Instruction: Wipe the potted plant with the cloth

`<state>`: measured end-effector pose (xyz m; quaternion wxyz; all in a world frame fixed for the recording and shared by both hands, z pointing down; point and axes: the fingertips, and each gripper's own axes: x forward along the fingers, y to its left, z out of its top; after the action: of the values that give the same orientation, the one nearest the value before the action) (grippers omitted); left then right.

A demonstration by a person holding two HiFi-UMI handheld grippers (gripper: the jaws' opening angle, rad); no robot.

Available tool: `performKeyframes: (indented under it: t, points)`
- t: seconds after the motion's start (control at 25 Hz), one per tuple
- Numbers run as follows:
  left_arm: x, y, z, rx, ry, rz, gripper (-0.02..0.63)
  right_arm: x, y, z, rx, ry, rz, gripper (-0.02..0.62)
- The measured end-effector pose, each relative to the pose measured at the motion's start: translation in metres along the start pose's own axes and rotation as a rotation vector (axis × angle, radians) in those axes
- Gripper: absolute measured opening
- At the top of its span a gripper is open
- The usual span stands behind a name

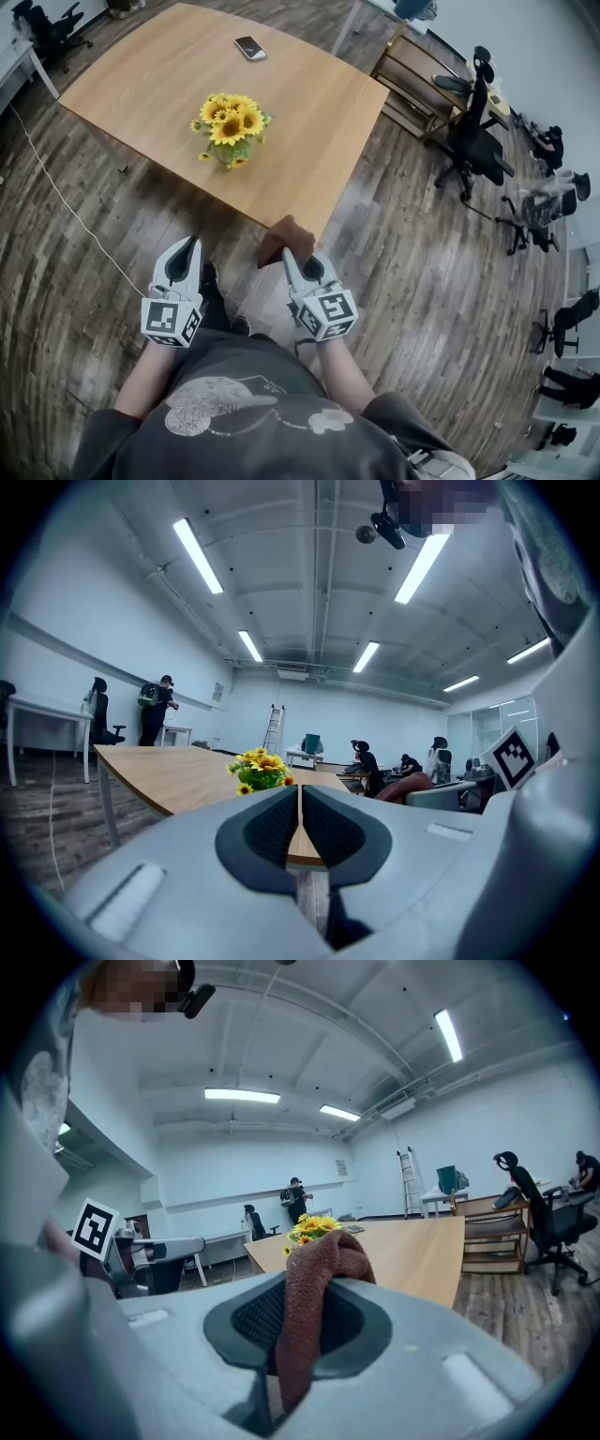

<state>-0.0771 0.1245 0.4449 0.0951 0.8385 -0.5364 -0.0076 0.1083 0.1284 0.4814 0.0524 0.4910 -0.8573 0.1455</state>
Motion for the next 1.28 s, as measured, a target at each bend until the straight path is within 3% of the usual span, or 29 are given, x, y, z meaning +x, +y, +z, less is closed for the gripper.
performKeyframes:
  t: [0.24, 0.8, 0.96, 1.12, 1.28]
  points:
    - [0.04, 0.034, -0.009, 0.002, 0.027, -0.008, 0.039, 0.044, -0.026, 0.008, 0.011, -0.001, -0.054, 0.048]
    - [0.164, 0.115, 0.006, 0.039, 0.086, -0.153, 0.085, 0.165, -0.088, 0.035, 0.133, 0.044, -0.223, 0.049]
    - [0.189, 0.128, -0.007, 0.08, 0.131, -0.23, 0.134, 0.19, -0.111, 0.039, 0.158, 0.057, -0.286, 0.049]
    - [0.203, 0.149, -0.02, 0.06, 0.162, -0.255, 0.156, 0.209, -0.13, 0.031, 0.165, 0.095, -0.347, 0.049]
    - [0.206, 0.158, -0.044, 0.12, 0.223, -0.337, 0.226, 0.226, -0.143, 0.026, 0.147, 0.138, -0.369, 0.049]
